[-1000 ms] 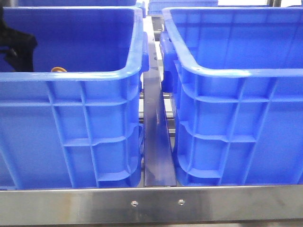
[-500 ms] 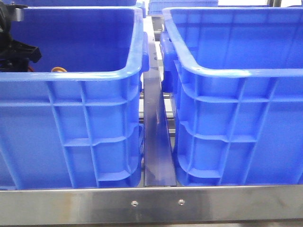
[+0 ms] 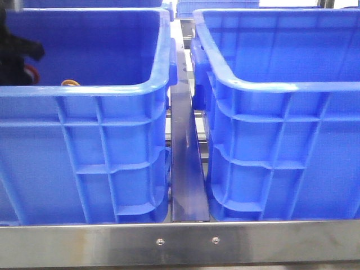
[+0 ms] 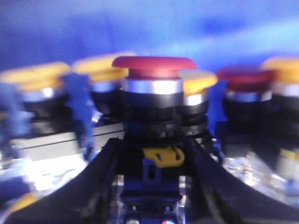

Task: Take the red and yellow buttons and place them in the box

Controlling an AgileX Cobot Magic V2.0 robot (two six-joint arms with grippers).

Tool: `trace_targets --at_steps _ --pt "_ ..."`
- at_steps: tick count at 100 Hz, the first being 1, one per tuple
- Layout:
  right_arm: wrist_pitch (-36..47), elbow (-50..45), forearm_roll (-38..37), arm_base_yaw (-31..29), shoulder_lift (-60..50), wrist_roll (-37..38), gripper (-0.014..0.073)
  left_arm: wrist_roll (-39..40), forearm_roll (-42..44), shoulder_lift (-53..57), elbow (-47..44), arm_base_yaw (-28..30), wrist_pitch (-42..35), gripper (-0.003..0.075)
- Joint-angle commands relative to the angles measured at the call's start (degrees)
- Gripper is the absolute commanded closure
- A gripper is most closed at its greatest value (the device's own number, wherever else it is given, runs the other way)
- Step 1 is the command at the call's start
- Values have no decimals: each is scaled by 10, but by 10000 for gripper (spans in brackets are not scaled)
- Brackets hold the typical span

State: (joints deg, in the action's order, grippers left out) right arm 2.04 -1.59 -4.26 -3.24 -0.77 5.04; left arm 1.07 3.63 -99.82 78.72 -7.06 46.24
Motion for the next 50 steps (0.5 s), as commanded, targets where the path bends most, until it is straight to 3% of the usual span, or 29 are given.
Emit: trace_targets --at_steps 1,31,50 --pt "43 -3 -7 -2 -10 0 696 2 -12 64 15 -4 -22 734" --pt "43 -3 -7 -2 -10 0 696 -3 -93 191 -34 -4 -74 734" --pt "43 -3 -7 -2 -10 0 696 -94 -149 245 -57 -45 -77 734"
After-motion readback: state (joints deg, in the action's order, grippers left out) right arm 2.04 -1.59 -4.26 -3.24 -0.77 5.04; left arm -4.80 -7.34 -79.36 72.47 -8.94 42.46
